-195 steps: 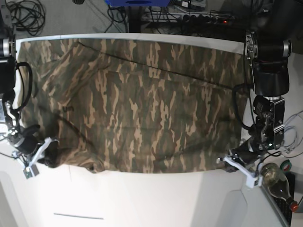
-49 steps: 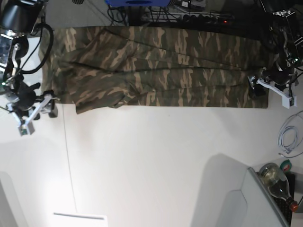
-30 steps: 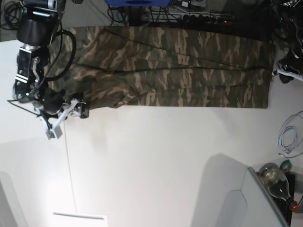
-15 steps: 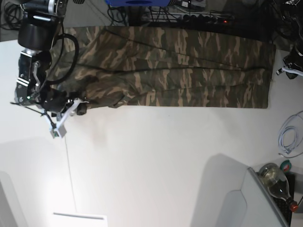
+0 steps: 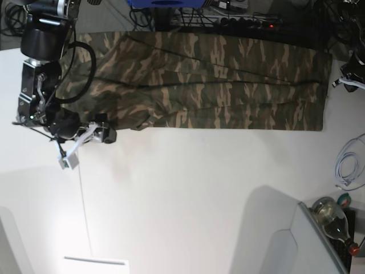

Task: Layout the t-shirt on the table in an organized manner, then fold the t-shirt properly
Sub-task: 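Move the right gripper to the end of the folded shirt, then grasp the shirt end with the right gripper and fold it inward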

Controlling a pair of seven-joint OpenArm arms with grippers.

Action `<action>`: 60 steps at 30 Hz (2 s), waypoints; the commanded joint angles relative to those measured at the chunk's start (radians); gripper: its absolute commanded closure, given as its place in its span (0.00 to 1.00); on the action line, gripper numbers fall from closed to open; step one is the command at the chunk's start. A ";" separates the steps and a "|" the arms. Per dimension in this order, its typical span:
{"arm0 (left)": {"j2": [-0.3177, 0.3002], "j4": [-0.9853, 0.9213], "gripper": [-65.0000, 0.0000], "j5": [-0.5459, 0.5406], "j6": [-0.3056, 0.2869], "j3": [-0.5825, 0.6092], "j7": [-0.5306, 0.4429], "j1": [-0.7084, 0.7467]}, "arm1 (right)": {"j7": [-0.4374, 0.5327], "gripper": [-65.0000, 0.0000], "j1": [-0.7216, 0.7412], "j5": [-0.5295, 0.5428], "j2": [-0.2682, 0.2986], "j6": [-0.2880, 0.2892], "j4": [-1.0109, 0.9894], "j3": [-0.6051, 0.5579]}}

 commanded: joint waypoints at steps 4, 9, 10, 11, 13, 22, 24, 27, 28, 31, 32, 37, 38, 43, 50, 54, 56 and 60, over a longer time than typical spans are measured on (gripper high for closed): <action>-0.022 0.014 1.00 -0.005 -0.004 -0.007 -0.020 0.000 | 0.014 0.56 0.013 0.013 0.009 0.002 0.012 -0.001; -0.022 0.014 1.00 -0.005 -0.004 -0.009 -0.020 0.000 | -0.034 0.88 0.016 0.015 0.009 0.002 0.012 -0.001; -0.022 0.014 1.00 -0.005 -0.004 -0.009 -0.020 0.000 | -0.049 0.98 0.018 0.017 0.009 0.002 0.014 -0.001; -0.023 0.014 1.00 -0.005 -0.004 -0.009 -0.020 0.000 | -0.060 1.00 0.018 0.020 0.009 0.002 0.019 -0.001; -0.023 0.014 1.00 -0.005 -0.004 -0.009 -0.020 0.000 | -0.069 0.98 0.015 0.020 0.007 0.002 0.039 -0.001; -0.037 0.000 1.00 -0.005 -0.004 -0.009 -0.020 0.000 | -0.180 1.00 -0.131 0.021 -0.030 0.002 0.358 0.008; -0.039 -0.018 1.00 -0.005 -0.004 -0.009 -0.020 -0.006 | -0.207 1.00 -0.183 0.023 -0.044 0.002 0.447 0.002; -0.051 -0.044 1.00 -0.005 -0.004 -0.009 -0.021 -0.007 | -0.218 1.00 -0.260 0.023 -0.068 0.002 0.551 0.000; -0.051 -0.050 1.00 -0.005 -0.004 -0.009 -0.023 -0.009 | -0.218 1.00 -0.278 0.023 -0.070 0.002 0.574 0.002; -0.051 -0.047 1.00 -0.005 -0.004 -0.009 -0.023 -0.009 | -0.232 1.00 -0.347 0.023 -0.071 0.002 0.654 0.002; -0.051 -0.047 1.00 -0.005 -0.004 -0.009 -0.023 -0.009 | -0.241 1.00 -0.369 0.023 -0.073 0.002 0.675 0.002; -0.051 -0.047 1.00 -0.005 -0.004 -0.009 -0.023 -0.009 | -0.236 1.00 -0.467 0.044 -0.085 0.002 0.695 -0.001; -0.051 -0.047 1.00 -0.005 -0.004 -0.009 -0.023 -0.010 | -0.236 1.00 -0.476 0.053 -0.087 0.002 0.680 -0.001; -0.051 -0.047 1.00 -0.005 -0.004 -0.001 -0.023 -0.010 | -0.150 1.00 -0.485 0.063 -0.090 0.002 0.543 -0.001; -0.051 -0.046 1.00 -0.005 -0.004 0.002 -0.023 -0.012 | -0.126 1.00 -0.528 0.083 -0.093 0.002 0.534 -0.107; -0.051 -0.046 1.00 -0.005 -0.004 0.002 -0.023 -0.012 | -0.126 1.00 -0.574 0.155 -0.091 0.002 0.615 -0.201; -0.051 -0.046 1.00 -0.005 -0.004 0.002 -0.023 -0.012 | -0.126 1.00 -0.588 0.156 -0.087 0.002 0.655 -0.237; -0.049 -0.046 1.00 -0.005 -0.004 0.002 -0.023 -0.012 | -0.126 1.00 -0.570 0.153 -0.085 -0.004 0.608 -0.265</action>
